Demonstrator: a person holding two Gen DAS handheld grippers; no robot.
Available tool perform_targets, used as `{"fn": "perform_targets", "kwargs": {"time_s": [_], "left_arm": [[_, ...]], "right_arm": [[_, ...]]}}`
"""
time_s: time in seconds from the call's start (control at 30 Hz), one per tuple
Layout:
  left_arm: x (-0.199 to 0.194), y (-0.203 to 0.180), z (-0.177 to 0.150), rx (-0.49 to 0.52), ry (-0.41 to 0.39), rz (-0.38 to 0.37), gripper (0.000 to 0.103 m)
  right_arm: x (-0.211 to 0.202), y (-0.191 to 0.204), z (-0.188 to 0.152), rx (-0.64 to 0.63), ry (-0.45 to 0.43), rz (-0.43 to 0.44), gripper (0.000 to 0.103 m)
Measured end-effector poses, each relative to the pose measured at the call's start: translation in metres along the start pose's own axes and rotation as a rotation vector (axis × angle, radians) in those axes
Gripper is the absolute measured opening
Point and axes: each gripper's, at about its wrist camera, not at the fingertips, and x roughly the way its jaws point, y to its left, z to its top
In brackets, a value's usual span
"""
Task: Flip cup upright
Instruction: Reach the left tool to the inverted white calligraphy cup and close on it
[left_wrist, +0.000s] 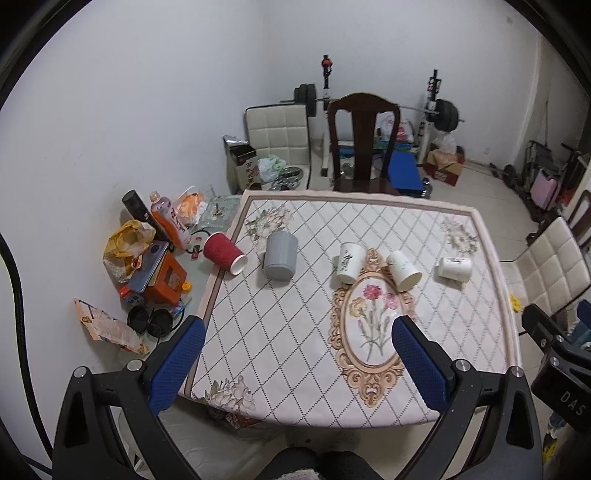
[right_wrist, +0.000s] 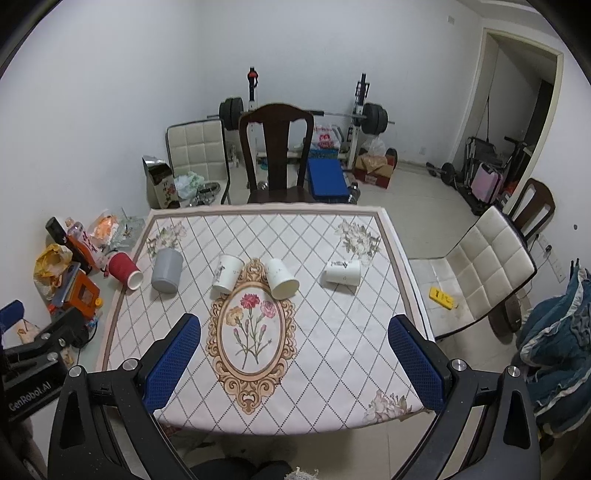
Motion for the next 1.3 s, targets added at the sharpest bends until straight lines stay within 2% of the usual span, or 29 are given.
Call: {"fn": "perform_targets", "kwargs": {"time_s": [0.23, 0.4, 0.53, 0.87, 1.17, 1.27, 1.3], "left_arm": [[0.066, -0.015, -0.005, 0.025, 0.083, 0.074, 0.103], [0.124, -0.026, -0.002, 0.078, 0.184, 0.083, 0.103], [0.169, -0.034, 0.006, 0.128, 0.236, 0.079, 0.103], [0.284, -0.050, 0.045, 0.189, 0.355, -0.003, 0.103], [0.364, -0.066, 0.073, 0.178, 0.466, -0.132, 0.100], [0.386, -0.074, 0.079, 0.183, 0.497, -0.173, 0.081], [0.394, -0.077, 0.080, 0.183, 0.511, -0.184, 0.080]], "right_arm": [[0.076, -0.012, -0.012, -0.002, 0.123, -0.004, 0.103], [0.147, -0.020, -0.026, 0.012, 0.247, -0.024, 0.103], [0.209, -0.021, -0.036, 0.032, 0.356, -0.043, 0.103], [0.328, -0.005, -0.041, 0.067, 0.552, -0.098, 0.103], [0.397, 0.003, -0.041, 0.091, 0.662, -0.126, 0.102], [0.414, 0.000, -0.043, 0.114, 0.694, -0.132, 0.102], [0.419, 0.000, -0.043, 0.121, 0.703, -0.131, 0.102]]}}
